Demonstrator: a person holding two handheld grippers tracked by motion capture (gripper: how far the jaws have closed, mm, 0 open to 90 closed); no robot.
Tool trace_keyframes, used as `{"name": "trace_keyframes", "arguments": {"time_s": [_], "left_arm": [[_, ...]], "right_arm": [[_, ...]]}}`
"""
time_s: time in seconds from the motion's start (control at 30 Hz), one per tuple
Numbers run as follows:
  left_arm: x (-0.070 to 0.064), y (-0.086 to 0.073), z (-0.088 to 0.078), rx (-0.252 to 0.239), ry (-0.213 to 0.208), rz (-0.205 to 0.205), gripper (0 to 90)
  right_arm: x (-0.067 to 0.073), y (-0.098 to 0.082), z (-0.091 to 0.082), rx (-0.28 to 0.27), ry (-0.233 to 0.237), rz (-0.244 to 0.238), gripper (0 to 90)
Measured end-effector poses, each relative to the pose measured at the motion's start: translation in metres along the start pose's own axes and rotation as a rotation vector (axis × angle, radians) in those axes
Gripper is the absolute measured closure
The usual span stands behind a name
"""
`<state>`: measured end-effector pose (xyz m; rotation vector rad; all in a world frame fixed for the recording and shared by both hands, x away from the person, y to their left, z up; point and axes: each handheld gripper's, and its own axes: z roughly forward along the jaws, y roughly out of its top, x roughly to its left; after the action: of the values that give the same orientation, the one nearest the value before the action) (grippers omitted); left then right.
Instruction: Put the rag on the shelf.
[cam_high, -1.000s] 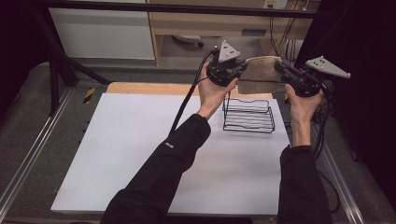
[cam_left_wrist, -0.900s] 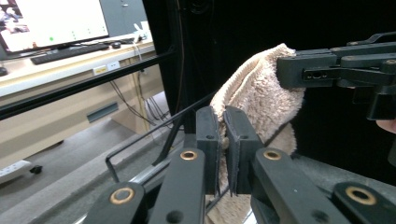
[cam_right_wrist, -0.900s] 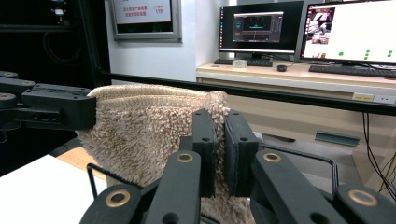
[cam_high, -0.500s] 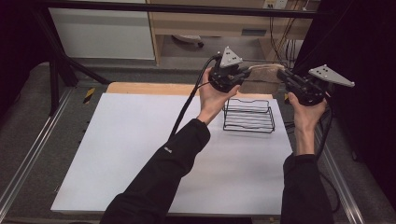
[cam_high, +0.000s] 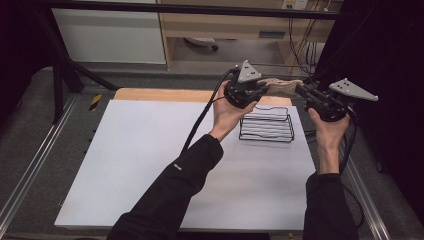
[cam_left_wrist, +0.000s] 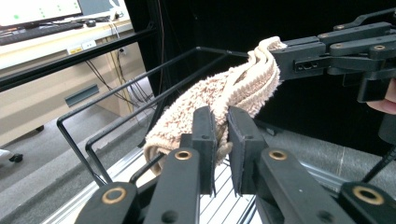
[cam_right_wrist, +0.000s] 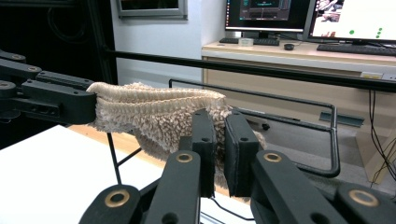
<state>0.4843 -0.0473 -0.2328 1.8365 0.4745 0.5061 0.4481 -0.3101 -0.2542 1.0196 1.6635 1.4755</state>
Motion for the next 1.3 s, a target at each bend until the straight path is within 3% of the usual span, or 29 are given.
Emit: {"name": "trace_keyframes", "arguments": {"time_s": [0.1,0.3,0.47,0.6,0.73,0.83,0.9,1.13,1.2,1.3], "left_arm": [[0.002,0.005,-0.006,-0.013,-0.011,-0.008,76.6],[0.011,0.024,-0.018,-0.075,-0.015,-0.091,72.4],[0.014,0.029,-0.002,0.008,0.001,-0.1,78.2],[0.014,0.019,0.012,0.047,-0.042,-0.136,83.7],[0.012,0.009,0.015,0.055,-0.067,-0.137,87.1],[0.01,0.005,0.015,0.07,-0.061,-0.116,89.2],[0.009,0.004,0.014,0.081,-0.05,-0.096,89.6],[0.007,-0.005,0.016,0.096,-0.05,-0.091,89.8],[0.007,-0.008,0.017,0.103,-0.052,-0.093,89.8],[0.006,-0.012,0.019,0.112,-0.054,-0.088,89.8]], "right_arm": [[0.0,-0.001,-0.001,0.001,0.004,-0.002,84.3],[-0.001,-0.004,-0.002,0.004,0.011,-0.012,84.2],[-0.001,-0.006,-0.003,0.001,0.021,-0.011,84.1],[-0.002,-0.007,-0.004,0.002,0.029,-0.014,83.7],[-0.002,-0.008,-0.006,0.011,0.039,-0.021,82.0],[-0.001,-0.009,-0.008,0.019,0.045,-0.023,79.9],[0.001,-0.007,-0.009,0.021,0.049,-0.021,76.3],[0.008,0.007,-0.017,-0.021,0.068,-0.003,62.2],[0.012,0.012,-0.017,-0.024,0.074,-0.008,61.7],[0.013,0.012,-0.012,0.021,0.072,0.004,72.7]]}}
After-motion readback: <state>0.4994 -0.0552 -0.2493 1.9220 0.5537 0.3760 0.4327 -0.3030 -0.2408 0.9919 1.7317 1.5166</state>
